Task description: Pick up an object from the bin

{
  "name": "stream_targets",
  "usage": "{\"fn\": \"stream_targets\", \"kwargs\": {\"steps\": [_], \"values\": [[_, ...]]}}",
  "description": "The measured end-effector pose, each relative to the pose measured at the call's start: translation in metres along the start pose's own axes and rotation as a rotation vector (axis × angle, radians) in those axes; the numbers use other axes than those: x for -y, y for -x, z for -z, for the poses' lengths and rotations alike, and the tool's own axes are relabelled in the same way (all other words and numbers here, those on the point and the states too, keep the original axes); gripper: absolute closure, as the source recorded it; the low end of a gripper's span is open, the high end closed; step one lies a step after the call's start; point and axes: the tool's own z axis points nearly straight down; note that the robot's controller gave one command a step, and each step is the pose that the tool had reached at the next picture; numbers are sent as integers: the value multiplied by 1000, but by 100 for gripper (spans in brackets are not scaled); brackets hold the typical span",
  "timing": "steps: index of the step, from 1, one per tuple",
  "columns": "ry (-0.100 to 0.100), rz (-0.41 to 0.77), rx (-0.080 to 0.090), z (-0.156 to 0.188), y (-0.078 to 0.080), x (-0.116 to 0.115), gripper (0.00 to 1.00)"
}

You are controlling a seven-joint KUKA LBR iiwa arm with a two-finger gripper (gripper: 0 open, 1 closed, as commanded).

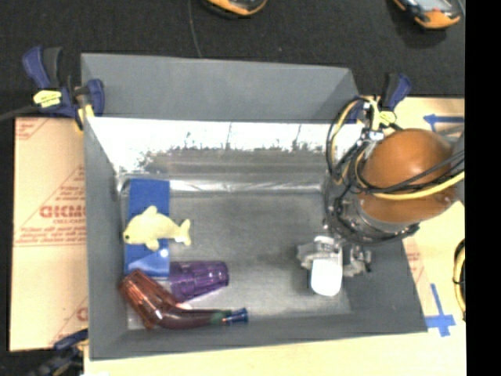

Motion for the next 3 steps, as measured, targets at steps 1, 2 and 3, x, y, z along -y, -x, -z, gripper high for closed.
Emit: {"fn": "stream_targets", "kwargs": {"steps": [1,2,3], "values": [[0,-3,1,6,0,0,100],[-1,-6,2,9,0,1,100],[-2,-8,2,14,0,1,100]]}}
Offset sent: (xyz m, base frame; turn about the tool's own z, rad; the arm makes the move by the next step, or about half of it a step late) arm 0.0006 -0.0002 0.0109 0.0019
